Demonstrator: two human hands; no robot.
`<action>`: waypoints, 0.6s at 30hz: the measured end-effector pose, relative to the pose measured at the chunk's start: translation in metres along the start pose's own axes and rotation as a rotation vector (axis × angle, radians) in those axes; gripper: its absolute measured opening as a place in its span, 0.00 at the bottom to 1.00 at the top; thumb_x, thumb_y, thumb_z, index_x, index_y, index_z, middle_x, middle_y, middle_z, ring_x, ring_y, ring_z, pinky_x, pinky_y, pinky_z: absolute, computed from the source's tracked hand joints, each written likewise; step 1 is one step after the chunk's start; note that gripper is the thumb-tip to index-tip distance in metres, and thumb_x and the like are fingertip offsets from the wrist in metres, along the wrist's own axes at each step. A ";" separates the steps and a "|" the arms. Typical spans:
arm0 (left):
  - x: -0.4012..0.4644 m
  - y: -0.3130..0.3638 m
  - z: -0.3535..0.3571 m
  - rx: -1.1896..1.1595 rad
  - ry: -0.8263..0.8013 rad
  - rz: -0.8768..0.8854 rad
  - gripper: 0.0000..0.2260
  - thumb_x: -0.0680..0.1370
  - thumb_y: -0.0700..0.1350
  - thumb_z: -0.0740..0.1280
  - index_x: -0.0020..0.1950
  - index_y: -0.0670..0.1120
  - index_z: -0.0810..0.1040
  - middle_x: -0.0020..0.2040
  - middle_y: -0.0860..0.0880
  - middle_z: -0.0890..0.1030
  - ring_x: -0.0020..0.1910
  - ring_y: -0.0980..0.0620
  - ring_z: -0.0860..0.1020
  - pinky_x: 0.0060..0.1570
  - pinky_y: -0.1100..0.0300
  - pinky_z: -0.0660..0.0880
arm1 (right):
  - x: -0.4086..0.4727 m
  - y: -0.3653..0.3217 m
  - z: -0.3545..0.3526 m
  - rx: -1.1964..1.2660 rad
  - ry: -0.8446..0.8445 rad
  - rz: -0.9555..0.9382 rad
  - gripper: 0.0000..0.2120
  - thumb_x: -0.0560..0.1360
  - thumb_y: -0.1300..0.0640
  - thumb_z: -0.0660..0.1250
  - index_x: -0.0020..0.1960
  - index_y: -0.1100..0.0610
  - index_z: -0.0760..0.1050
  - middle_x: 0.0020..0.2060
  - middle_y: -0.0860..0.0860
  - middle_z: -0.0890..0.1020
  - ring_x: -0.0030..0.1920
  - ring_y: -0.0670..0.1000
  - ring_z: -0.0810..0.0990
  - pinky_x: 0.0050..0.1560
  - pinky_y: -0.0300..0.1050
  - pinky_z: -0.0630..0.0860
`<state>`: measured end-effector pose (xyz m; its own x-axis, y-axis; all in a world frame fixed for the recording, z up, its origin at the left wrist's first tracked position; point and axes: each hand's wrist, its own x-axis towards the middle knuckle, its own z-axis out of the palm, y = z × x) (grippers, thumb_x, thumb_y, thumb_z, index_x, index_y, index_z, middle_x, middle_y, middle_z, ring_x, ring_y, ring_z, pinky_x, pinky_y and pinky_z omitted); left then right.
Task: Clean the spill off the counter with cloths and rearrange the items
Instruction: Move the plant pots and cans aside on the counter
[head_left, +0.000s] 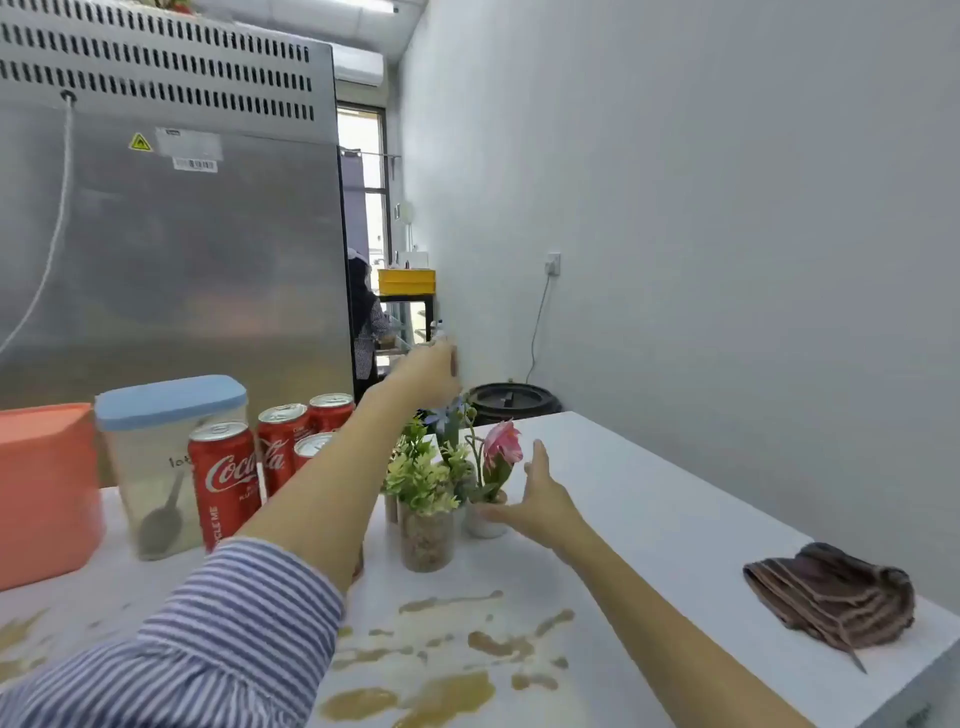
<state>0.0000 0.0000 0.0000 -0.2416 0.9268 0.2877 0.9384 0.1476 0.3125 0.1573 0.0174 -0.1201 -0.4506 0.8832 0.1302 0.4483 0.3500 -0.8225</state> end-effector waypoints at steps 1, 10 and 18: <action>0.007 0.000 0.003 0.061 -0.068 -0.019 0.22 0.76 0.33 0.56 0.70 0.40 0.63 0.63 0.39 0.71 0.51 0.45 0.72 0.47 0.53 0.71 | 0.007 0.002 0.004 0.003 -0.024 -0.008 0.55 0.68 0.50 0.75 0.77 0.57 0.36 0.72 0.55 0.65 0.69 0.55 0.68 0.62 0.43 0.67; 0.055 -0.005 0.027 0.239 -0.158 0.020 0.17 0.69 0.36 0.69 0.57 0.46 0.77 0.54 0.44 0.78 0.45 0.46 0.76 0.37 0.58 0.73 | 0.051 0.034 0.031 0.067 0.076 -0.045 0.46 0.65 0.57 0.75 0.73 0.54 0.50 0.54 0.53 0.80 0.52 0.56 0.78 0.49 0.45 0.76; 0.078 0.072 0.028 0.133 -0.067 0.244 0.11 0.66 0.42 0.76 0.48 0.45 0.82 0.45 0.48 0.80 0.45 0.48 0.78 0.42 0.59 0.75 | 0.030 0.060 -0.068 -0.018 0.351 0.060 0.35 0.64 0.52 0.76 0.64 0.57 0.61 0.55 0.52 0.81 0.54 0.55 0.78 0.47 0.42 0.74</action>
<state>0.0553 0.0922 0.0196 0.0082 0.9605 0.2780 0.9920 -0.0428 0.1186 0.2226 0.0862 -0.1280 -0.1313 0.9547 0.2671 0.4811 0.2970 -0.8248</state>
